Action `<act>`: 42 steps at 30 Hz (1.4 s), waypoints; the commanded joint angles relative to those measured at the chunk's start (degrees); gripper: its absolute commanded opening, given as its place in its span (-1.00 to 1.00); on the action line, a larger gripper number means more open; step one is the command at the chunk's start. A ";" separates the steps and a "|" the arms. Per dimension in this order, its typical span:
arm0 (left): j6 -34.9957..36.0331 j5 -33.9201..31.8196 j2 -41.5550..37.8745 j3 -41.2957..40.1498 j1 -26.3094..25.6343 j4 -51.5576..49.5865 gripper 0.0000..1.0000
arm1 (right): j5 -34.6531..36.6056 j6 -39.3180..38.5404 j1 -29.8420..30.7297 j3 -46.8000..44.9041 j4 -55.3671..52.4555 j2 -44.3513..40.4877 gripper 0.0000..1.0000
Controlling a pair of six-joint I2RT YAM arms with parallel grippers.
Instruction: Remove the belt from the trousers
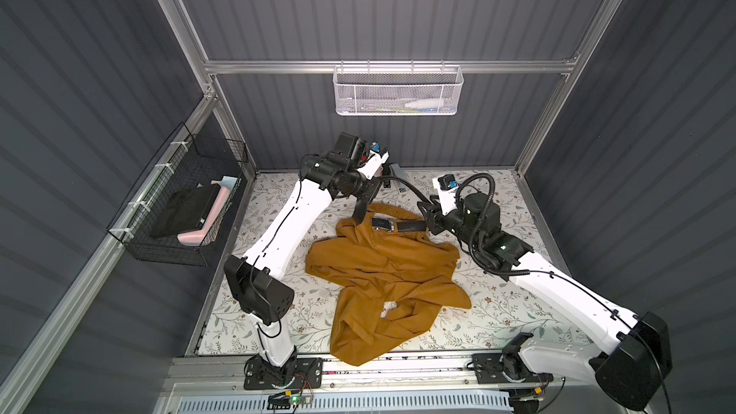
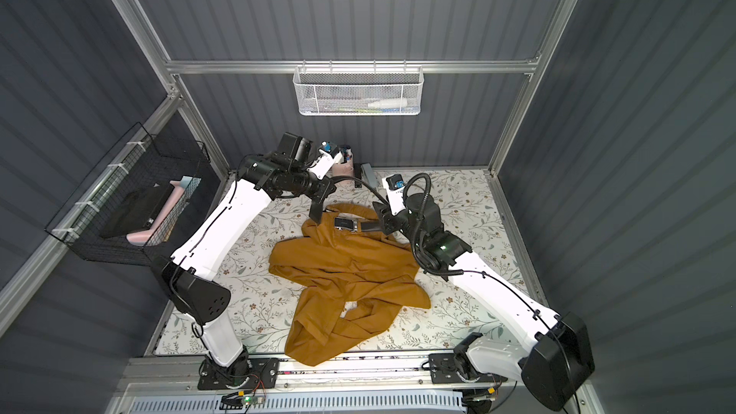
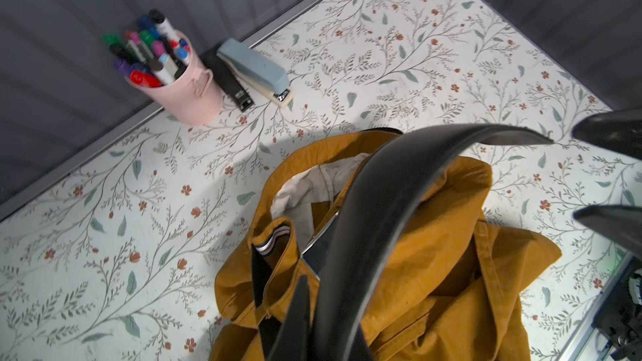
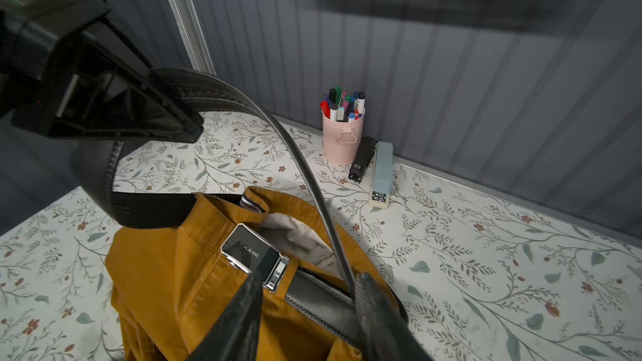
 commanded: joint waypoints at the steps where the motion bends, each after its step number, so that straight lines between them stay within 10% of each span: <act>1: -6.96 1.04 -4.53 -3.97 2.96 4.98 -1.00 | 2.26 -5.57 1.96 -2.68 3.16 3.01 -0.02; 15: -31.43 7.95 -7.66 -23.41 18.18 12.98 -1.00 | -0.81 -9.14 4.33 15.32 -5.84 31.12 0.27; 22: -39.50 12.05 -1.39 -29.75 28.67 8.62 -0.81 | 1.45 -3.55 4.42 11.76 -2.88 30.64 0.27; 29: -31.05 10.44 -0.23 -28.53 29.78 5.46 0.30 | 2.16 2.16 4.35 1.39 3.49 21.08 0.27; 42: -3.56 5.60 -10.86 -26.85 19.84 9.50 0.42 | 1.38 5.93 2.80 -9.98 6.61 13.18 0.27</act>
